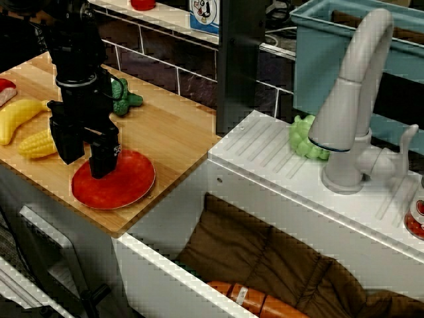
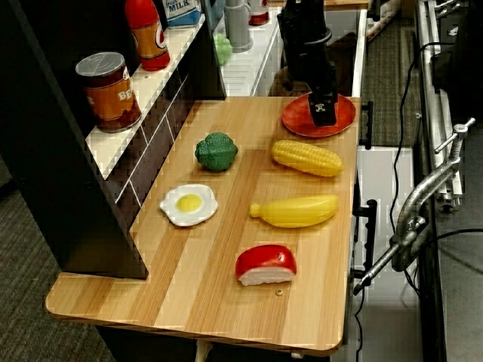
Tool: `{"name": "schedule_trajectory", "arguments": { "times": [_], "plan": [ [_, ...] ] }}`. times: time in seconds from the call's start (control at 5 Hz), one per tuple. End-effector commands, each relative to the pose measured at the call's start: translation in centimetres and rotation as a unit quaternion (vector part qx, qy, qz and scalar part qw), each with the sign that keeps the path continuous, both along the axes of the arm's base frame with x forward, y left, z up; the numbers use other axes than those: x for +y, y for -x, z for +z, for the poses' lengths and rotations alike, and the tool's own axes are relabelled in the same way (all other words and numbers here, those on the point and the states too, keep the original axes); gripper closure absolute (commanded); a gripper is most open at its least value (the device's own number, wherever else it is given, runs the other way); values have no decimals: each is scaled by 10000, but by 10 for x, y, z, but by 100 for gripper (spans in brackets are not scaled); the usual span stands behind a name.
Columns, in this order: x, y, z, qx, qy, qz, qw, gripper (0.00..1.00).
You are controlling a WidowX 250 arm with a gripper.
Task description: Put corn on plate
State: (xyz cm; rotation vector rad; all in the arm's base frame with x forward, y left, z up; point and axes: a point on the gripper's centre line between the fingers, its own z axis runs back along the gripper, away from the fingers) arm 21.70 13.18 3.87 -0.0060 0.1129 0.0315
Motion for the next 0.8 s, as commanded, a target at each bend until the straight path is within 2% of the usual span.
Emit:
{"name": "schedule_trajectory", "arguments": {
  "times": [0.0,0.2,0.4,0.6],
  "plan": [
    [0,0,0,0,0,0,10000,0],
    [4,-15,5,-117,108,-117,9998,0],
    [6,-31,23,-152,244,19,9996,0],
    [3,-41,57,-88,545,108,9984,0]
  ]
}}
